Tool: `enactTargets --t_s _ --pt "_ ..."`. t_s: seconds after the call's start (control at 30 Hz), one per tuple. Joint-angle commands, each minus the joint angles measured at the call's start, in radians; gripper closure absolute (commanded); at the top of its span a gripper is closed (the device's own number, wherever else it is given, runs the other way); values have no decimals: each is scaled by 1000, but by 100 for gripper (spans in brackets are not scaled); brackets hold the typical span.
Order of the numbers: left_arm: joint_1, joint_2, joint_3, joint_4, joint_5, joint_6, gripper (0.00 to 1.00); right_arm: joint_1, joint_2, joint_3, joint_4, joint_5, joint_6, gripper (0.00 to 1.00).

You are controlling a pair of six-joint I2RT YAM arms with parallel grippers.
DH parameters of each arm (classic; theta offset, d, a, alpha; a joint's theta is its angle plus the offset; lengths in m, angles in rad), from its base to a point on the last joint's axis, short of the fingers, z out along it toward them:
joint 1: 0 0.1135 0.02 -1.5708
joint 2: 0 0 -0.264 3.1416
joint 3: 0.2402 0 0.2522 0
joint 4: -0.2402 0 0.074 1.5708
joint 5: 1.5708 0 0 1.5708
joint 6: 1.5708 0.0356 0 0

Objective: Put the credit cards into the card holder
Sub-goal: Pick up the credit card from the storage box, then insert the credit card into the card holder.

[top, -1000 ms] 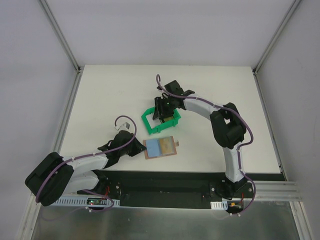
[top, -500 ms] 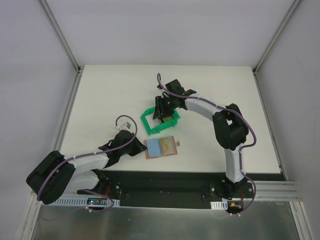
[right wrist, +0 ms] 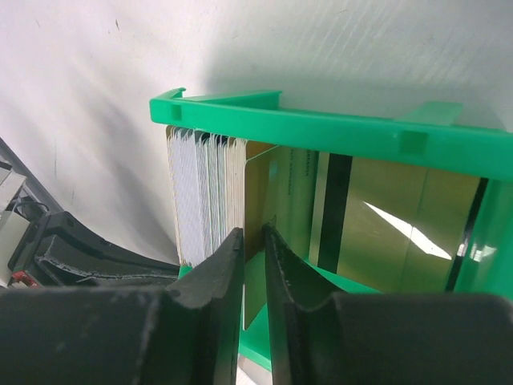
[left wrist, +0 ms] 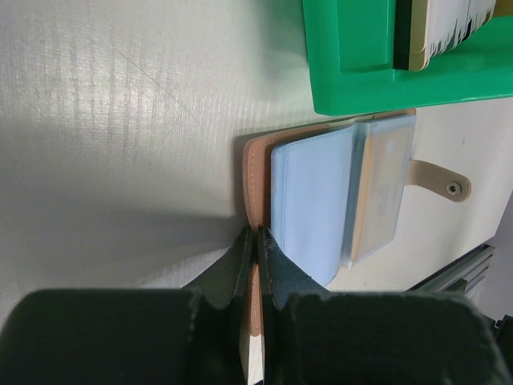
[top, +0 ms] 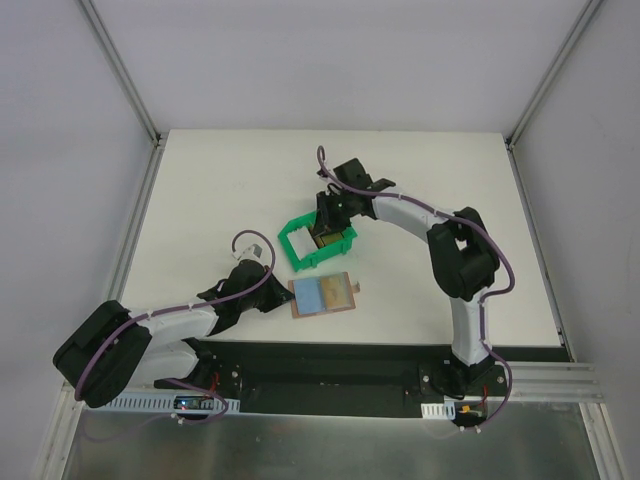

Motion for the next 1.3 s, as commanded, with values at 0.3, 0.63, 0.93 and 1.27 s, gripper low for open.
enactTargets --t_s 0.3,0.63,0.93,1.27 --pt "11 17 6 -50 2 38 100 -11 -100 9 -10 51 -32 95" --pt "11 24 6 -52 5 40 100 0 -201 -5 -4 230 -36 100" --pt "14 37 19 -53 8 44 100 207 -244 88 -235 893 26 100" --pt "12 40 25 -61 13 50 100 308 -247 75 -317 1235 146 100"
